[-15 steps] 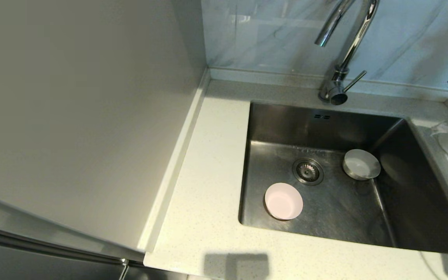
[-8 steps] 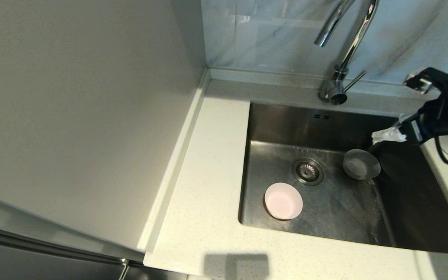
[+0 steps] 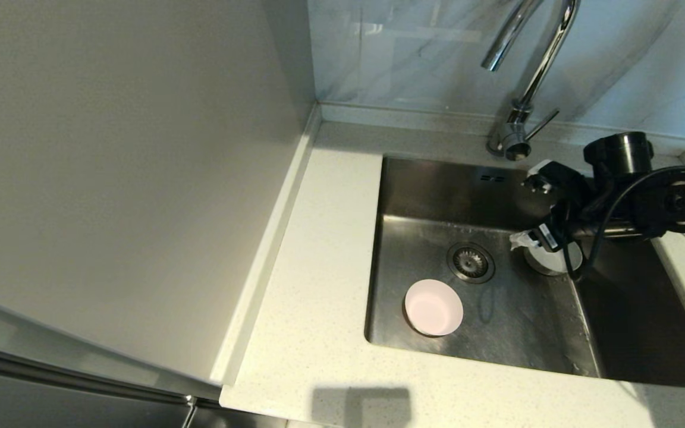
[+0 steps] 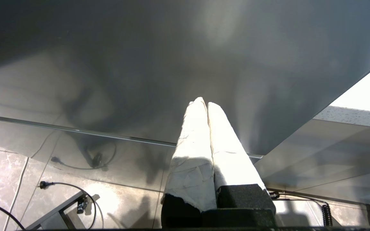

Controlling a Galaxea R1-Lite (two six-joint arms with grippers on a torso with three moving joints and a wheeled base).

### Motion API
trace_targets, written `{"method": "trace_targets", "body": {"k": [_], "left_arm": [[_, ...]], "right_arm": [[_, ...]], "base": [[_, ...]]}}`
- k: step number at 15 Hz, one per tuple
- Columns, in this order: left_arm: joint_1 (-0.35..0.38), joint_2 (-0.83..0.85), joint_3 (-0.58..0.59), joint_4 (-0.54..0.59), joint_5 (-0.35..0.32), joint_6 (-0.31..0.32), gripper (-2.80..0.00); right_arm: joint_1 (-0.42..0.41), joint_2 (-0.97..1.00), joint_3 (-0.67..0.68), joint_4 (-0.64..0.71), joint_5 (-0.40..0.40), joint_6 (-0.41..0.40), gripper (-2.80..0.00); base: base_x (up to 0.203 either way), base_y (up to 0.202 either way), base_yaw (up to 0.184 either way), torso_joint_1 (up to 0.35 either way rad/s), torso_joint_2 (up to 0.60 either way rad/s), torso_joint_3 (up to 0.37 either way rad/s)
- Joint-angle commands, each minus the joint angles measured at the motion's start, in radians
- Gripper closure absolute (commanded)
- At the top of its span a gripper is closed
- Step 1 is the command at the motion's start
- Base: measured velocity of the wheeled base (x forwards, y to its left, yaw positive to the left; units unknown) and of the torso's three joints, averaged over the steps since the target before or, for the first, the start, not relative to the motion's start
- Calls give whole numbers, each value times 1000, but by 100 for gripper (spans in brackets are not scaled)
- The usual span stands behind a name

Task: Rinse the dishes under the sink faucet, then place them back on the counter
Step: Put a bowl back to the table from the sink

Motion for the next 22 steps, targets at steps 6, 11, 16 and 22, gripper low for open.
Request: {"method": "trace_targets", "body": {"k": [6, 11, 16, 22], "left_arm": [[0, -3, 0, -1, 0, -1, 0], [0, -3, 0, -1, 0, -1, 0], [0, -3, 0, -1, 0, -1, 0], [0, -3, 0, -1, 0, -1, 0]], "right_arm": [[-40, 252, -48, -130, -187, -10, -280], [-80, 357, -153, -130, -234, -9, -280], [-104, 441, -210, -132, -235, -14, -280], [-105, 506, -299, -133, -235, -14, -280]], "base": [[0, 0, 0, 0, 0, 0], [0, 0, 0, 0, 0, 0], [0, 0, 0, 0, 0, 0], [0, 0, 0, 0, 0, 0]]}}
